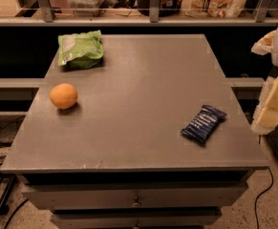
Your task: Move rxbar blueberry near green rice chip bag
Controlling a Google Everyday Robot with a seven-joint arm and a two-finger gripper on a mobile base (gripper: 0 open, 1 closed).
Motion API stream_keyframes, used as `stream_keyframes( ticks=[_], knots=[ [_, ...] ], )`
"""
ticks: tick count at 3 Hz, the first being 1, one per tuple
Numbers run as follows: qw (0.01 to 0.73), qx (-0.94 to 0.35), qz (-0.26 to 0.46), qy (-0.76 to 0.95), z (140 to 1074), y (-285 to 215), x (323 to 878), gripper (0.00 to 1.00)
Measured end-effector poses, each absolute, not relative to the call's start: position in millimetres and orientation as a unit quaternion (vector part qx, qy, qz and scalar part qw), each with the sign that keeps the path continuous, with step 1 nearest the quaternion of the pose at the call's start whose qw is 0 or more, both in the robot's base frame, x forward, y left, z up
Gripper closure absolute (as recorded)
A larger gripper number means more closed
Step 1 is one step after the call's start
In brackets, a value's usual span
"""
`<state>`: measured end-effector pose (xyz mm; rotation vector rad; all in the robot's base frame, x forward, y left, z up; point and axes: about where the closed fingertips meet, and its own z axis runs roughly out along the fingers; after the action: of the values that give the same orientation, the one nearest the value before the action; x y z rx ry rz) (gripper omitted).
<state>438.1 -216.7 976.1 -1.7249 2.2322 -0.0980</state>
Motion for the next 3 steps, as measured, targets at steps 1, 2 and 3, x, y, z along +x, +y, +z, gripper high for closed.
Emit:
stream_keyframes(
  ticks=[1, 2, 3],
  knots=[
    [0.159, -0.603, -0.034, 0.781, 976.1, -216.7, 438.1, 0.00],
    [0.154, -0.618, -0.045, 0.769, 976.2, -219.1, 440.9, 0.00],
    [0.164, -0.621, -0.006, 0.766, 952.0, -231.0, 448.5, 0.00]
  ],
)
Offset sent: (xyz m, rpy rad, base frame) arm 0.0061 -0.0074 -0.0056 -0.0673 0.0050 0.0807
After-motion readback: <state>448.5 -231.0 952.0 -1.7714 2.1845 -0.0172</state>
